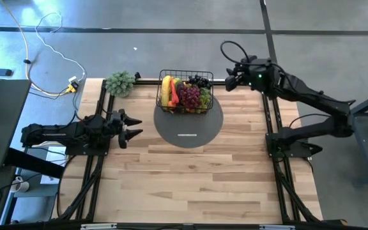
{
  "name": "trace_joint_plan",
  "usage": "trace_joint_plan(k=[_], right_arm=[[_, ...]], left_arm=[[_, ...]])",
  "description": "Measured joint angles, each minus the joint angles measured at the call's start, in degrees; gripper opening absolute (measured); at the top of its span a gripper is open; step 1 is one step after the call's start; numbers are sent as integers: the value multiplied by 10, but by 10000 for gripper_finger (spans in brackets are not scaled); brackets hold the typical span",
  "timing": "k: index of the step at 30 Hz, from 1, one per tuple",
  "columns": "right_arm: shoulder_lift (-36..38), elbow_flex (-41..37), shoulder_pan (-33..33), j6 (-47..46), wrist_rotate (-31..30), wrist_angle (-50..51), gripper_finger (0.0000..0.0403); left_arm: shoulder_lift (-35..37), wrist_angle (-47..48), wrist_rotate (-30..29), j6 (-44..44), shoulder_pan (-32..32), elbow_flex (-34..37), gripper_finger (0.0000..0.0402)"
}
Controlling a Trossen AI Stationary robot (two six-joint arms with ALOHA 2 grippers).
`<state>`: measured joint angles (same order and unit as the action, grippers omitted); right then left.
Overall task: Build produce basket
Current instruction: Return to home position
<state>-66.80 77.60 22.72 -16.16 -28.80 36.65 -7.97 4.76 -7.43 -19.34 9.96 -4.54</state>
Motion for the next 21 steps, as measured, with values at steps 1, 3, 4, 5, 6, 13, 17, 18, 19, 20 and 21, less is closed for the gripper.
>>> trace_joint_plan(k=[1,3,4,5,6,13,17,18,19,20,21], right_arm=[[7,-19,0,-5,4,-16,190],[25,-62,0,-9,20,-56,190],[36,-86,0,-9,32,-76,190],[48,-109,0,-9,40,-99,190],[61,-133,-2,-13,50,-120,190],[162,-276,-28,-33,49,-220,190],[222,-332,-47,-35,48,-238,190],[237,-345,-51,-40,48,-239,190],[252,-357,-56,-46,48,-240,190],[267,-370,-60,-49,48,-240,190],[281,-383,-65,-51,48,-240,190]], left_arm=[[0,-2,-3,0,-1,0,236],[0,-2,-5,3,-3,0,236],[0,-2,-5,6,-3,0,236],[0,-3,-5,9,-3,0,236],[0,-3,-5,14,-3,0,236],[0,-52,7,86,-3,0,236],[0,-91,8,91,-3,0,236],[0,-96,8,91,-3,0,236],[0,-97,8,91,-3,0,236],[0,-97,8,91,-3,0,236],[0,-96,8,91,-3,0,236]])
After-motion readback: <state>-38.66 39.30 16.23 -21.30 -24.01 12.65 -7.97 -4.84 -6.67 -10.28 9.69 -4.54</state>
